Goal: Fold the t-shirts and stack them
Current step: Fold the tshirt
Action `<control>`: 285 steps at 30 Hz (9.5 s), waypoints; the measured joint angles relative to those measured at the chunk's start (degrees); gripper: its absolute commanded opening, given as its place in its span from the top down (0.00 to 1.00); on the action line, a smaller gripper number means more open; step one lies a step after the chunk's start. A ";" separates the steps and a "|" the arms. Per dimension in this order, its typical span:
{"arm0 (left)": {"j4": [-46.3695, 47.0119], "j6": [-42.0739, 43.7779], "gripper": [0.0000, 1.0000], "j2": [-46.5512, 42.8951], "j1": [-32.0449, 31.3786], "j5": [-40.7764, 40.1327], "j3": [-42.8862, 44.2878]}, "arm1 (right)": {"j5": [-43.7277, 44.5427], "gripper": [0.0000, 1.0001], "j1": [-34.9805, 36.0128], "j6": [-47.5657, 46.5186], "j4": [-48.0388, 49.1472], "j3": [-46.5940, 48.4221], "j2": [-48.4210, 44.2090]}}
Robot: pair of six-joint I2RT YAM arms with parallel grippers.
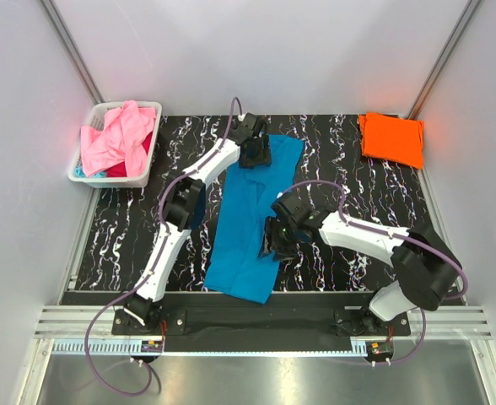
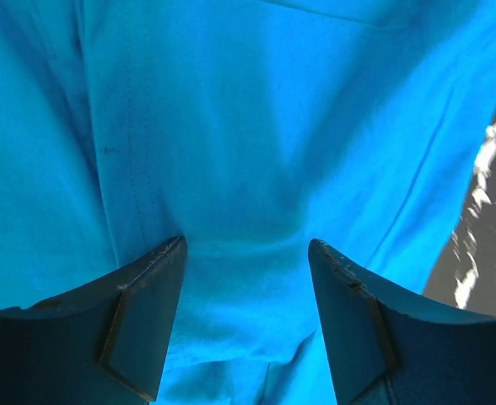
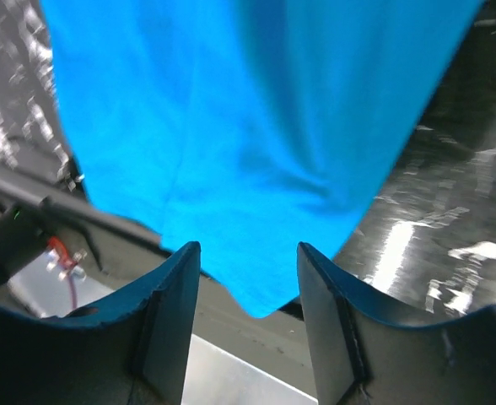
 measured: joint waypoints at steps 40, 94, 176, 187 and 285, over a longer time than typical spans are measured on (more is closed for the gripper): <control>-0.26 -6.16 0.30 3.30 9.31 -8.55 5.46 | -1.01 0.52 2.47 7.30 -1.01 -3.04 6.27; 13.44 -15.23 0.49 -77.57 -0.20 5.07 -94.49 | 9.27 0.46 2.51 0.63 0.28 -3.96 -3.04; 13.03 -33.20 1.00 -81.44 -20.20 1.03 -106.71 | 3.17 1.00 4.07 6.86 6.01 -17.20 -7.91; 12.83 -33.00 0.76 -81.72 -20.20 0.81 -106.71 | 3.15 0.87 4.09 6.91 6.10 -17.20 -7.85; 15.10 -34.23 1.00 -82.44 -20.20 -2.99 -107.47 | -1.51 1.00 4.66 7.82 14.86 -17.88 -4.02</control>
